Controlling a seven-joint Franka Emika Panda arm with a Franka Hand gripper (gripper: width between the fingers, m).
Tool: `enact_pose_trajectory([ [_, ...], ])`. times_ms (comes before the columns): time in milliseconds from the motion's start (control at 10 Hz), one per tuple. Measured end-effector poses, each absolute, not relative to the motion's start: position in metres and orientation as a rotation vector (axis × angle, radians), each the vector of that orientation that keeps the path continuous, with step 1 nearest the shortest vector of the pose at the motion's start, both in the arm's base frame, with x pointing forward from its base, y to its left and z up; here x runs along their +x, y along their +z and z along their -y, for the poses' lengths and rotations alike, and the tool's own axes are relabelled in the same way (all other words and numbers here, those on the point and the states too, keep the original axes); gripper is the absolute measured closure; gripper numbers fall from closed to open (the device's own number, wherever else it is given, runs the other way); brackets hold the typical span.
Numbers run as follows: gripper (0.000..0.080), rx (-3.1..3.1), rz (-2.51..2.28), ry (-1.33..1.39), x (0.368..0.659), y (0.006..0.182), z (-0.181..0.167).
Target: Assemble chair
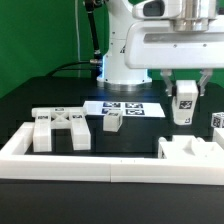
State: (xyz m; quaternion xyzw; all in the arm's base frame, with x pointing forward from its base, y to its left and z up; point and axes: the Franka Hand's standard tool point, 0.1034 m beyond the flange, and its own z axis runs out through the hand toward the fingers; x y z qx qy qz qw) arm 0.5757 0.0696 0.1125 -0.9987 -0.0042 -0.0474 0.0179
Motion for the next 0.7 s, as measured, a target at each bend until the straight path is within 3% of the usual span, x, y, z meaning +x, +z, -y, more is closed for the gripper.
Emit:
enact_pose_trajectory([
  [300, 0.0509, -3.065, 0.062, -0.406, 0.602, 0.13, -0.086],
  [700, 0.0509, -3.071, 0.058, -0.374, 0.599, 0.126, -0.084],
])
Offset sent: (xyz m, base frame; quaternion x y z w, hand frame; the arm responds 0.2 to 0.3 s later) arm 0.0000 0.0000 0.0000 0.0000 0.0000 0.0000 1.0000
